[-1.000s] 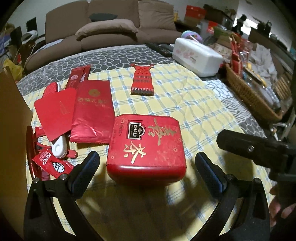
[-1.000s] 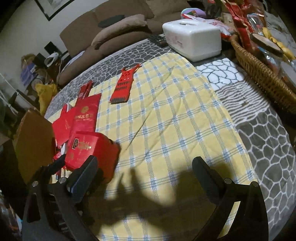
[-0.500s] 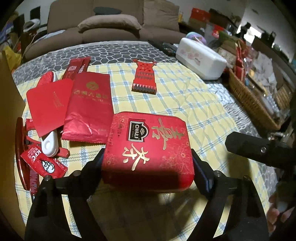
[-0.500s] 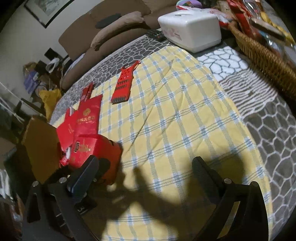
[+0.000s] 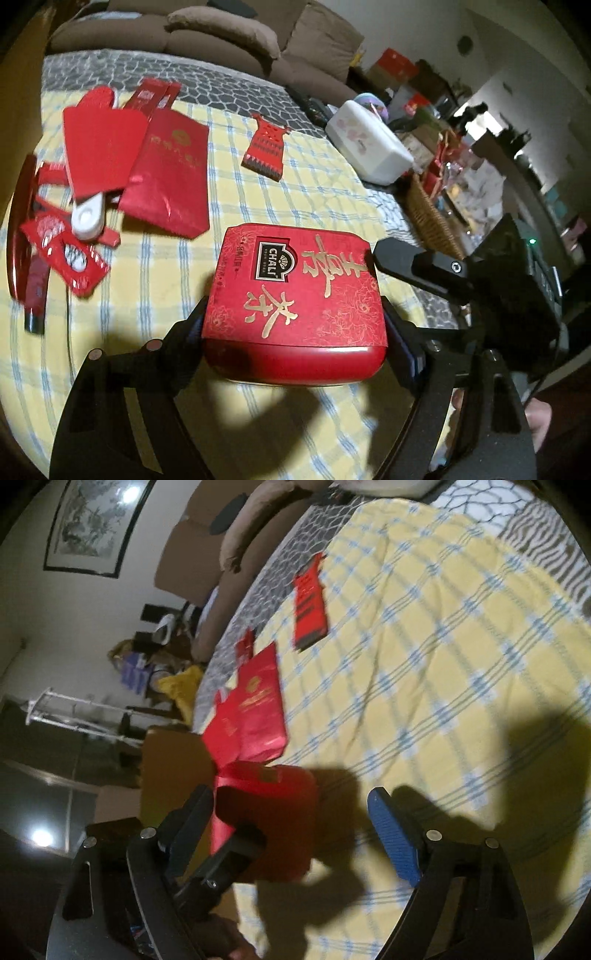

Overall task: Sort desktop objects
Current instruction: 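Lift the tea tin with the left tool while the right tool grips its other side, then carry the tea tin with both tools over the cardboard box and lower it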

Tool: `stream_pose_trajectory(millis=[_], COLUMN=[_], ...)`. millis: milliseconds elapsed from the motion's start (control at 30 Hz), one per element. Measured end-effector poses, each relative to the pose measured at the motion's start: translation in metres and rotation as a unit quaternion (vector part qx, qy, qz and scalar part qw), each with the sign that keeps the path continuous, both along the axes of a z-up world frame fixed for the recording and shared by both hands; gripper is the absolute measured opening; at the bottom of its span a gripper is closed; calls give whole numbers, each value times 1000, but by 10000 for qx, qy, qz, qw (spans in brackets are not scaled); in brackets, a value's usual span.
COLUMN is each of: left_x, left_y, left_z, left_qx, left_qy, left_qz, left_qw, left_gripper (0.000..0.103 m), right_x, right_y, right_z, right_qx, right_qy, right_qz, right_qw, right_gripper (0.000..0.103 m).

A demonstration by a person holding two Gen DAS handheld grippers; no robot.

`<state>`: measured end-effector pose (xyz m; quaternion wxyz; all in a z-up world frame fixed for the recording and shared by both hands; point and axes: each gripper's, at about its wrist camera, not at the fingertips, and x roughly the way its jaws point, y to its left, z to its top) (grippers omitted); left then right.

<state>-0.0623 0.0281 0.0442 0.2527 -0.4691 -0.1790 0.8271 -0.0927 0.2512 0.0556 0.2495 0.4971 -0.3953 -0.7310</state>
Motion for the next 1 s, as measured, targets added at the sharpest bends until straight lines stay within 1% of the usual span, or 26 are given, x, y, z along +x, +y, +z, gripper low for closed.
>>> stream_pose_trajectory(millis=[67, 133, 200, 267, 433, 600, 700, 833, 1000], left_x=[4, 7, 11, 15, 24, 35, 41, 49, 57], left_y=[-3, -5, -6, -8, -17, -27, -37, -57, -85], left_z=[1, 3, 5, 8, 13, 34, 49, 73, 105], left_qx=[36, 26, 32, 18, 26, -4, 36, 215, 352], left_qy=[-22, -11, -1, 28, 43, 228, 289, 440, 654], left_qz=[39, 52, 56, 74, 128, 112, 111, 195, 315], left_qw=[10000, 10000, 10000, 10000, 9999, 9997, 9995, 9986, 9967], left_gripper=[82, 82, 82, 82, 82, 82, 82, 82, 83], right_x=[3, 6, 7, 11, 19, 27, 30, 35, 42], right_y=[-6, -12, -19, -26, -34, -44, -54, -76, -106], right_z=[4, 7, 7, 7, 15, 31, 48, 84, 120], right_qx=[-163, -111, -120, -15, 35, -63, 1, 219, 348], right_qy=[73, 83, 33, -24, 28, 137, 189, 403, 658], right_qz=[127, 192, 289, 385, 491, 550, 662, 843, 1022], right_qw=[9998, 9997, 9995, 9993, 9988, 9984, 9976, 9954, 9920], right_gripper=[88, 87, 79, 68, 67, 66, 66, 66, 66])
